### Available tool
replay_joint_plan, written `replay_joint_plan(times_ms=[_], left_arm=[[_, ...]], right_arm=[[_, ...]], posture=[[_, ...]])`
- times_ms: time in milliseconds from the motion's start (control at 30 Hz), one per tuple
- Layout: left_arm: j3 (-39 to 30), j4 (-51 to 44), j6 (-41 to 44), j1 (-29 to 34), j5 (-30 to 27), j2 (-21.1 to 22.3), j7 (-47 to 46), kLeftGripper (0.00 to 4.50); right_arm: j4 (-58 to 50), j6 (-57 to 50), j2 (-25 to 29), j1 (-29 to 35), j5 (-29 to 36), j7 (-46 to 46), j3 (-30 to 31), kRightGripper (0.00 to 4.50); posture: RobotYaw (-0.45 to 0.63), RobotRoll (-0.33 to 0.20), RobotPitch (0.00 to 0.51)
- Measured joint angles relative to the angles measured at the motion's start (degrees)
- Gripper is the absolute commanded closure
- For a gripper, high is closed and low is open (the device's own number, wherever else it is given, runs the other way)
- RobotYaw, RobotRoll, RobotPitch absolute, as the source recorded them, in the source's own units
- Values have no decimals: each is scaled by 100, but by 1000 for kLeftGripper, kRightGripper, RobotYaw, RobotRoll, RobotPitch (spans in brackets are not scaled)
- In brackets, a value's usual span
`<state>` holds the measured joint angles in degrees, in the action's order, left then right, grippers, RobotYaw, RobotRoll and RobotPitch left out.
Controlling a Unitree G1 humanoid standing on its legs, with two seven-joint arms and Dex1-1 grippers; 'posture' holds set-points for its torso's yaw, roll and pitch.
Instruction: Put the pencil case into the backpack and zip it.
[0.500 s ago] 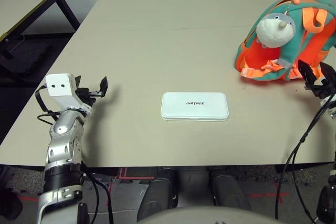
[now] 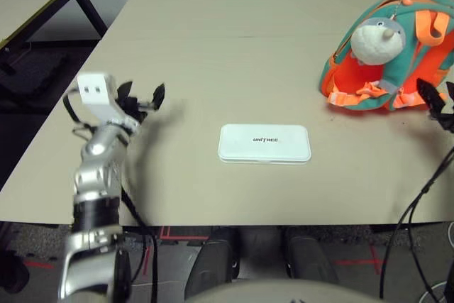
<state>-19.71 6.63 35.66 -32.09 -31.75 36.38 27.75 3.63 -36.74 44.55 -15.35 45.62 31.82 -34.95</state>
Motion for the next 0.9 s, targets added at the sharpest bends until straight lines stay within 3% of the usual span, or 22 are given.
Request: replay_joint_plan(times_ms=[100,267,367,567,733,900], left_arm=[[53,57,1544,-380,-744,611,745,0],[32,344,3463,-865,-1621,932,1197,0],[26,537,4217,-1132,-1862,951,1239,0],[-129,999,5376,-1399,-2120,868,1175,0],[-144,1098,5585,-1355,-2233,707,1091,0],[-68,1099,5588,-1195,-2229,522,990,0]], right_arm=[[-419,-1273,213,-5,770,-265,-164,28],[-619,-3055,365,-150,1970,-818,-267,172],[-650,-3849,378,-294,2592,-1249,-274,765],[-652,-4801,375,-356,3615,-1878,-26,2708],[-612,-4986,321,-396,4009,-2173,478,4411],[-385,-4959,116,-555,4012,-2364,873,4490]], posture=[[-115,0,98],[-130,0,102],[-125,0,105],[-124,0,107],[-118,0,100],[-111,0,99]])
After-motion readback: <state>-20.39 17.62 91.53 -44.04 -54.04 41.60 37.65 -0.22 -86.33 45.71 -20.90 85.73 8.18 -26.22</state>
